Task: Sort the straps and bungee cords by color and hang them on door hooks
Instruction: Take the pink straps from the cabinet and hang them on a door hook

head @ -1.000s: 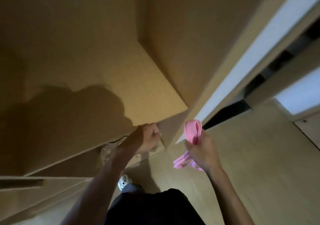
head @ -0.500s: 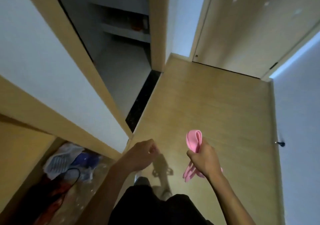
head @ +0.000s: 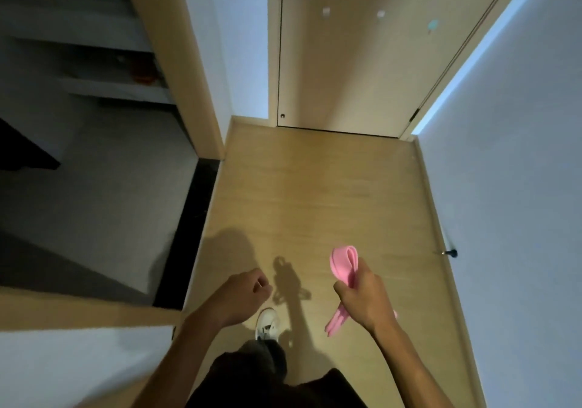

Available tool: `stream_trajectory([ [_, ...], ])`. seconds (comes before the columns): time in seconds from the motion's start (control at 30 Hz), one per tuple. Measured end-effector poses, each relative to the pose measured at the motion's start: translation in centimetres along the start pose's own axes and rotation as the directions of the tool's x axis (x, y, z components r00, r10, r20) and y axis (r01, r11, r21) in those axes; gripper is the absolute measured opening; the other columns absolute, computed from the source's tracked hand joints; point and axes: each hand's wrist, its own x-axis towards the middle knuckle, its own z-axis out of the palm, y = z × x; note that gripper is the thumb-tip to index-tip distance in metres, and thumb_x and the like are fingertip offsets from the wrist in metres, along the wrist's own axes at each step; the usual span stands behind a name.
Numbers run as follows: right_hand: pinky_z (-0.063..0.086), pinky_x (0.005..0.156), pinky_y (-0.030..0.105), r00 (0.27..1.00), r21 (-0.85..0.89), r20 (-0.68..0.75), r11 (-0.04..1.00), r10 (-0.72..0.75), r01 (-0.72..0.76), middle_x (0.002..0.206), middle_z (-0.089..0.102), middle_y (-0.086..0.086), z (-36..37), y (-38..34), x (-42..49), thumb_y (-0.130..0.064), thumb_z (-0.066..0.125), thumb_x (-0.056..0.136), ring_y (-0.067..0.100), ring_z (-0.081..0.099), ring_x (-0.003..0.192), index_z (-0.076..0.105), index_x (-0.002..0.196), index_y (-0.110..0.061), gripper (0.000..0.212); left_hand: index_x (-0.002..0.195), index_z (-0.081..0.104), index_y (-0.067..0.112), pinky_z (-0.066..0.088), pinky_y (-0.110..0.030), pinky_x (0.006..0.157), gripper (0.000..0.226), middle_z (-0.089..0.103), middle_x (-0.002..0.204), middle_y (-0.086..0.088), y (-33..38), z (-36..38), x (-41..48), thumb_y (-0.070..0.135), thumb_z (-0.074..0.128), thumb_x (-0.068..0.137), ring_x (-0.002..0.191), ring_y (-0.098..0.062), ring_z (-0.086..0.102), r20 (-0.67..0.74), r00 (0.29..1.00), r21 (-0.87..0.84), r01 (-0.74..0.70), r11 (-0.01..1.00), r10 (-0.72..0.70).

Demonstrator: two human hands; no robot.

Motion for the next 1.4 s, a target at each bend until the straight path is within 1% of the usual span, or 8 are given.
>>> stream_trajectory([
  [0.17, 0.054, 0.057, 0.032, 0.991, 0.047, -0.029, 0.991, 0.127, -0.126, 0.088, 0.061, 0.007, -3.3, 0.5, 5.0, -0.011, 0.058, 0.085, 0.02, 0.061, 0.06, 0.038, 0.136, -0.006, 0.054, 0.096, 0.054, 0.02, 0.044, -0.029, 0.077, 0.015, 0.057, 0.092, 0.004, 5.8, -5.0, 8.5, 0.033, 0.047, 0.094, 0.089, -0.017, 0.056, 0.011, 0.997, 0.051, -0.08, 0.995, 0.08],
  [0.23, 0.045, 0.049, 0.023, 0.983, 0.07, -0.028, 0.981, 0.184, -0.181, 0.086, 0.061, 0.007, -4.4, 0.9, 7.0, -0.01, 0.057, 0.086, 0.013, 0.055, 0.053, 0.039, 0.135, -0.006, 0.052, 0.094, 0.055, 0.02, 0.041, -0.026, 0.074, 0.013, 0.058, 0.091, 0.003, 8.2, -6.5, 11.8, 0.031, 0.049, 0.093, 0.088, -0.017, 0.056, -0.012, 0.993, 0.06, -0.114, 0.992, 0.115],
  [0.37, 0.043, 0.053, 0.022, 0.969, 0.094, -0.044, 0.966, 0.244, -0.24, 0.085, 0.058, 0.003, -6.8, 1.0, 12.4, -0.013, 0.058, 0.084, 0.015, 0.058, 0.063, 0.045, 0.129, -0.007, 0.047, 0.102, 0.059, 0.015, 0.041, -0.025, 0.076, 0.018, 0.063, 0.102, -0.002, 11.7, -8.1, 17.4, 0.028, 0.05, 0.093, 0.091, -0.016, 0.055, -0.005, 0.992, 0.091, -0.123, 0.988, 0.124],
  [0.6, 0.035, 0.049, 0.02, 0.989, 0.073, -0.01, 0.987, 0.146, -0.145, 0.082, 0.056, 0.003, -13.6, -1.4, 26.3, -0.014, 0.058, 0.085, 0.015, 0.053, 0.063, 0.049, 0.121, -0.005, 0.039, 0.104, 0.058, 0.017, 0.044, -0.026, 0.08, 0.02, 0.062, 0.105, -0.001, 16.8, -10.1, 25.9, 0.03, 0.047, 0.094, 0.094, -0.015, 0.056, 0.051, 0.999, 0.089, -0.013, 0.996, 0.009],
  [0.77, 0.034, 0.047, 0.015, 0.998, 0.046, 0.003, 0.997, 0.057, -0.057, 0.083, 0.055, 0.005, -19.7, -5.1, 35.6, -0.011, 0.059, 0.084, 0.014, 0.05, 0.061, 0.051, 0.122, -0.006, 0.04, 0.09, 0.053, 0.021, 0.041, -0.024, 0.075, 0.009, 0.057, 0.091, 0.001, 20.4, -13.1, 30.8, 0.028, 0.048, 0.093, 0.085, -0.015, 0.053, 0.007, 0.999, 0.052, 0.054, 0.997, -0.054],
  [0.87, 0.039, 0.051, 0.023, 1.0, 0.052, -0.005, 0.998, 0.022, -0.022, 0.081, 0.059, 0.006, -22.5, -7.1, 40.3, -0.011, 0.059, 0.083, 0.021, 0.055, 0.065, 0.054, 0.118, -0.004, 0.036, 0.092, 0.054, 0.021, 0.04, -0.023, 0.073, 0.01, 0.059, 0.091, 0.003, 21.9, -15.0, 33.8, 0.03, 0.048, 0.093, 0.085, -0.014, 0.055, -0.028, 0.996, 0.065, 0.091, 0.994, -0.089],
  [1.2, 0.04, 0.048, 0.018, 0.993, 0.08, 0.01, 0.989, 0.12, -0.121, 0.079, 0.059, 0.0, -25.8, -8.9, 54.1, -0.009, 0.054, 0.085, 0.006, 0.055, 0.062, 0.051, 0.122, -0.005, 0.037, 0.094, 0.054, 0.018, 0.042, -0.025, 0.074, 0.012, 0.058, 0.096, 0.002, 26.2, -23.7, 48.7, 0.029, 0.048, 0.094, 0.089, -0.015, 0.055, -0.032, 0.996, 0.022, 0.084, 0.996, -0.083],
  [1.4, 0.038, 0.051, 0.017, 0.987, 0.059, -0.008, 0.985, 0.162, -0.162, 0.093, 0.056, -0.001, -29.4, -12.4, 61.6, -0.013, 0.057, 0.084, 0.008, 0.055, 0.069, 0.033, 0.144, -0.013, 0.064, 0.094, 0.056, 0.021, 0.048, -0.031, 0.081, 0.013, 0.061, 0.098, 0.003, 31.3, -30.9, 58.4, 0.031, 0.048, 0.092, 0.09, -0.014, 0.057, -0.037, 0.999, 0.057, -0.025, 0.998, 0.027],
])
